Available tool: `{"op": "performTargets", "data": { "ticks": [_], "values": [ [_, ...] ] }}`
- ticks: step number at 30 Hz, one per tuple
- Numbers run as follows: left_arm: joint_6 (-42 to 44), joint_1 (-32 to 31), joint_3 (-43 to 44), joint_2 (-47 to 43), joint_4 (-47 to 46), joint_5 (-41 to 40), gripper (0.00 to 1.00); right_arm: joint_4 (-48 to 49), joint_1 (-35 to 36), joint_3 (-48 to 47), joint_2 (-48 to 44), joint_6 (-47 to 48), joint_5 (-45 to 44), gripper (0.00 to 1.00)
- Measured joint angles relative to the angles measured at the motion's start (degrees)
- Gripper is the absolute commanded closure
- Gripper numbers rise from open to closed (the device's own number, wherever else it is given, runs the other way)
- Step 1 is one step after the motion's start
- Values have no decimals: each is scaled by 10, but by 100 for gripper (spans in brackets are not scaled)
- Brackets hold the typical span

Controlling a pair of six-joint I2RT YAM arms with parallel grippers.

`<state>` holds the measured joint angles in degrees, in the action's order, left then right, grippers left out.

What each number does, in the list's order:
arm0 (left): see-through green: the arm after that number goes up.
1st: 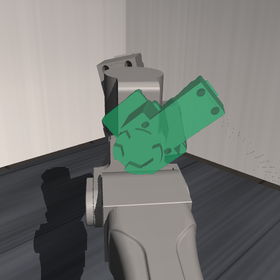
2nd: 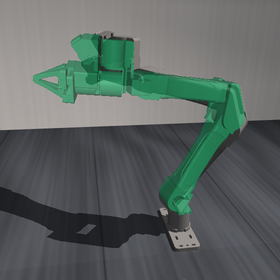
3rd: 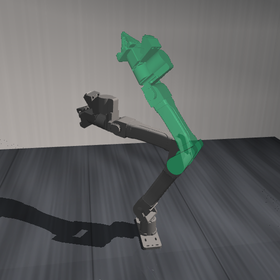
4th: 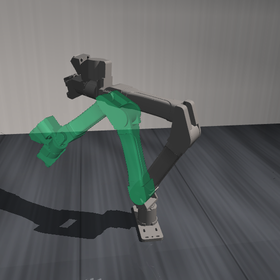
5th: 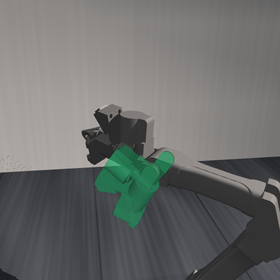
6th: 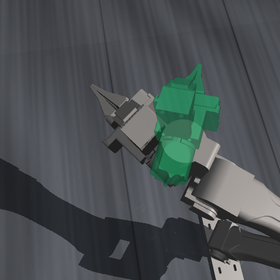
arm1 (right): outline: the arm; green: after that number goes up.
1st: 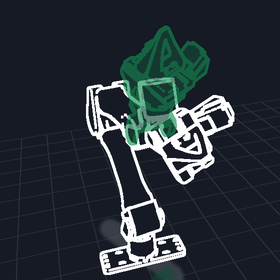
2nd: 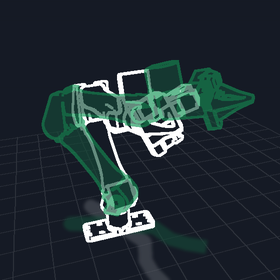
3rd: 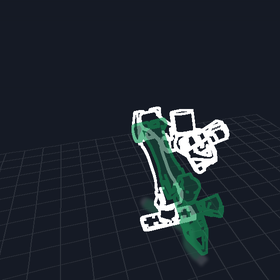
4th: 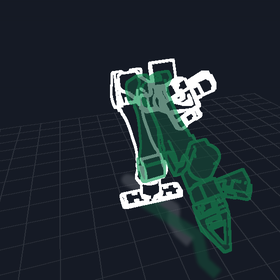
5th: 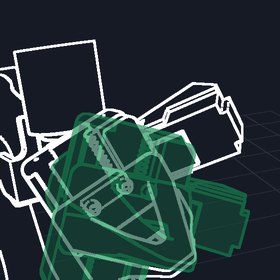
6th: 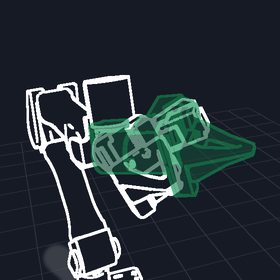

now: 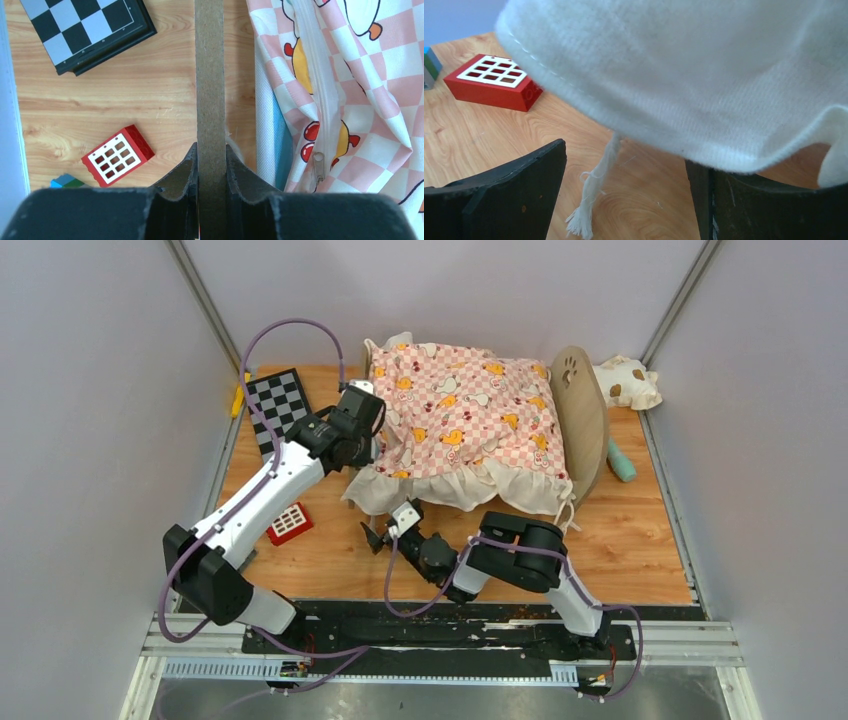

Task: Set up the pet bed
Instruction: Cross the ropes on the bed frame.

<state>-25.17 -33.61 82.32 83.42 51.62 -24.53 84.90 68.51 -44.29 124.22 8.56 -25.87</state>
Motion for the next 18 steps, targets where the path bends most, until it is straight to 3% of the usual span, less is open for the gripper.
{"op": "performTargets", "data": {
  "ticks": [18],
  "values": [
    [-15, -1, 15, -17, 61, 65, 100, 2, -1, -99, 91, 85, -21, 13]
  ]
}}
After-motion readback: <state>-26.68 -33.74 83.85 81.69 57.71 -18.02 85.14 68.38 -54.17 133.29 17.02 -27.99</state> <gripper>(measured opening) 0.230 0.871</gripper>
